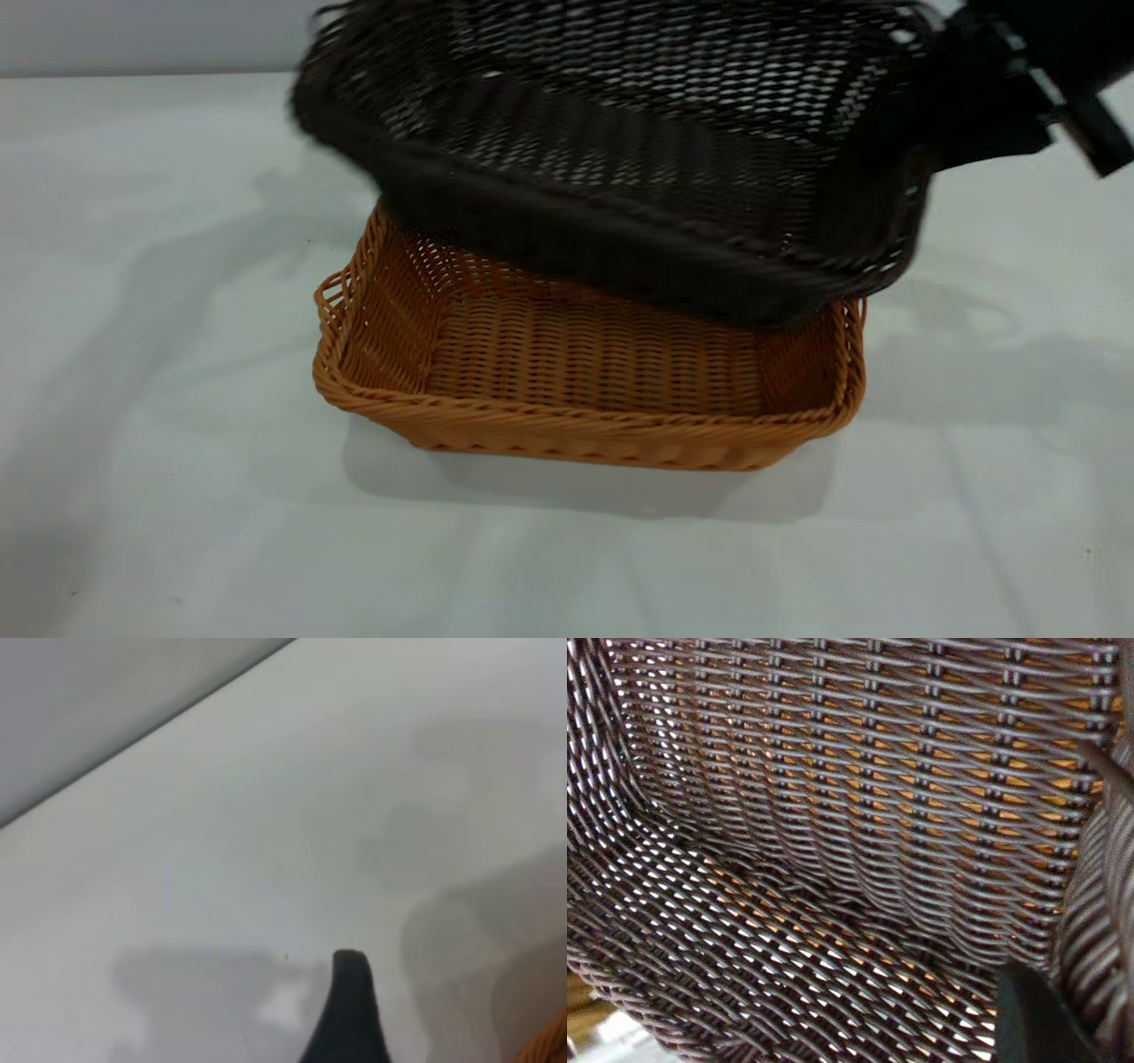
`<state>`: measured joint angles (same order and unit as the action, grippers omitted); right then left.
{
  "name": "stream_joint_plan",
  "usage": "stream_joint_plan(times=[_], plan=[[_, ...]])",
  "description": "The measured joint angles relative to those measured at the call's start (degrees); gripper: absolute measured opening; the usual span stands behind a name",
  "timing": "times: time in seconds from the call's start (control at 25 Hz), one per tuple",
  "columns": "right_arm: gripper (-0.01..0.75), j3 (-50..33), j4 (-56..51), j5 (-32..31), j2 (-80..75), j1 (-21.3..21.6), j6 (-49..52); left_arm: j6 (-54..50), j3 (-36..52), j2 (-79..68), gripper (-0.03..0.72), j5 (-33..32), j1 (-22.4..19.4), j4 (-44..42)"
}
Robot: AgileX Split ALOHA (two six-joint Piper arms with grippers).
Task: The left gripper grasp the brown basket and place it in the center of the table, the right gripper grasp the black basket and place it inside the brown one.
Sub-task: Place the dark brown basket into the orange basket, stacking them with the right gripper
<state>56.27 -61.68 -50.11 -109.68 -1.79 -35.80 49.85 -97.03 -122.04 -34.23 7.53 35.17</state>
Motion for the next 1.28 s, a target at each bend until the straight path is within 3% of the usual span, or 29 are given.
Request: stream_joint_plan(times=[0.36, 1.28], plan=[[0.079, 0.00, 6.80, 4.23, 0.00, -5.38, 2.06, 0.21, 0.00, 0.00, 0.549, -1.11, -0.04, 0.00], [0.099, 0.00, 7.88, 9.10, -3.29, -7.93, 0.62, 0.21, 0.00, 0.00, 0.549, -1.53, -0.04, 0.00]])
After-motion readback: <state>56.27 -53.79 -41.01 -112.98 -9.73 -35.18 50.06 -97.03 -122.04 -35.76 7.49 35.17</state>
